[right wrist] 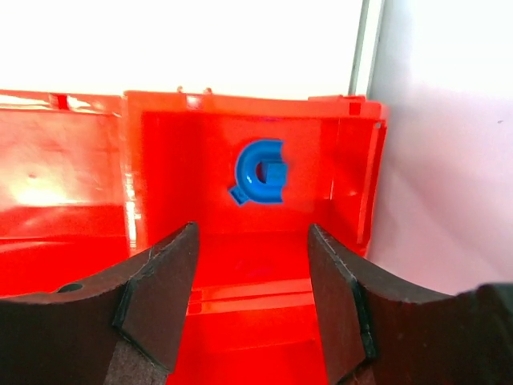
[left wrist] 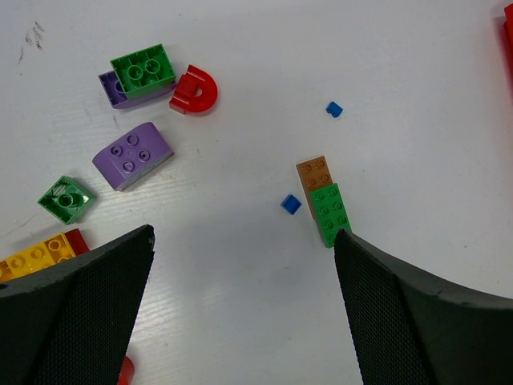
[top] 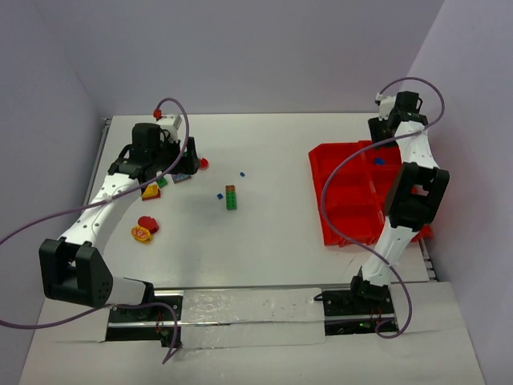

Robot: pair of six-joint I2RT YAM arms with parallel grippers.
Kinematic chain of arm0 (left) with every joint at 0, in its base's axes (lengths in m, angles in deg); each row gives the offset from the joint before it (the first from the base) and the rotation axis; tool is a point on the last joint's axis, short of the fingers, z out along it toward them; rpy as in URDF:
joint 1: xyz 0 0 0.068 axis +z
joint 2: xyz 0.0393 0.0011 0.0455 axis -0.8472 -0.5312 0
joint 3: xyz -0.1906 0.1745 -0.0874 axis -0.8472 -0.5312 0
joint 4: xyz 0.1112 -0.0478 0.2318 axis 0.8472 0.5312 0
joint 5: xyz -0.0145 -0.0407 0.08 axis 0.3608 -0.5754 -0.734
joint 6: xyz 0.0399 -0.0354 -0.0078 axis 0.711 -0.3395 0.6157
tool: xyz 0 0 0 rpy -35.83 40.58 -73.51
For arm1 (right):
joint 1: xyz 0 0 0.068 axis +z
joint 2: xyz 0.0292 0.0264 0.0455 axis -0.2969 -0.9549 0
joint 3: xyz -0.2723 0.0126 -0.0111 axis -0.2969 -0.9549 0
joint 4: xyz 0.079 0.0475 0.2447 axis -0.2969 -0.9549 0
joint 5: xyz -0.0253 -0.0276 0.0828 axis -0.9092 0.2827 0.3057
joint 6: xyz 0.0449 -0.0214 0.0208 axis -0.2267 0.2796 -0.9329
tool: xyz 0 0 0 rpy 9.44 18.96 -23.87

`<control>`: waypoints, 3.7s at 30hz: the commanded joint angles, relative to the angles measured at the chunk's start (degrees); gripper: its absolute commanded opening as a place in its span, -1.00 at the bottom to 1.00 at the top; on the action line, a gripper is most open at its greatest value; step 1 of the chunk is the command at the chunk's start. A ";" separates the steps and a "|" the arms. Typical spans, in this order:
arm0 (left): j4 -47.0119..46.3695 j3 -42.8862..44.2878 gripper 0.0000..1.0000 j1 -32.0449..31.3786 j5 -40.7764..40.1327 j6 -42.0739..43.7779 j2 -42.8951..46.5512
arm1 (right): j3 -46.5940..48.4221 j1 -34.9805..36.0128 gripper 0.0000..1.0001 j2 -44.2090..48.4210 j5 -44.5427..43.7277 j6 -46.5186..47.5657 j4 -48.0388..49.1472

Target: Sort the legos into containers by color

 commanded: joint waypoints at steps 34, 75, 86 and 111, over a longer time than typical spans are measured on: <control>-1.06 2.14 0.93 10.53 11.47 -2.74 0.56 | 17.23 50.66 0.12 -20.28 4.04 -20.51 -0.26; 0.70 -6.21 0.65 -0.89 11.92 25.47 -8.50 | 2.59 33.99 -1.00 7.58 8.08 -17.91 -2.57; -1.63 -3.71 0.55 -6.34 9.69 24.23 -17.38 | 1.03 3.18 -1.00 11.80 4.84 -7.05 -6.54; -3.18 -3.78 0.54 -6.63 6.35 23.78 -22.00 | 4.40 -1.73 -0.10 -5.67 1.37 -4.78 -1.36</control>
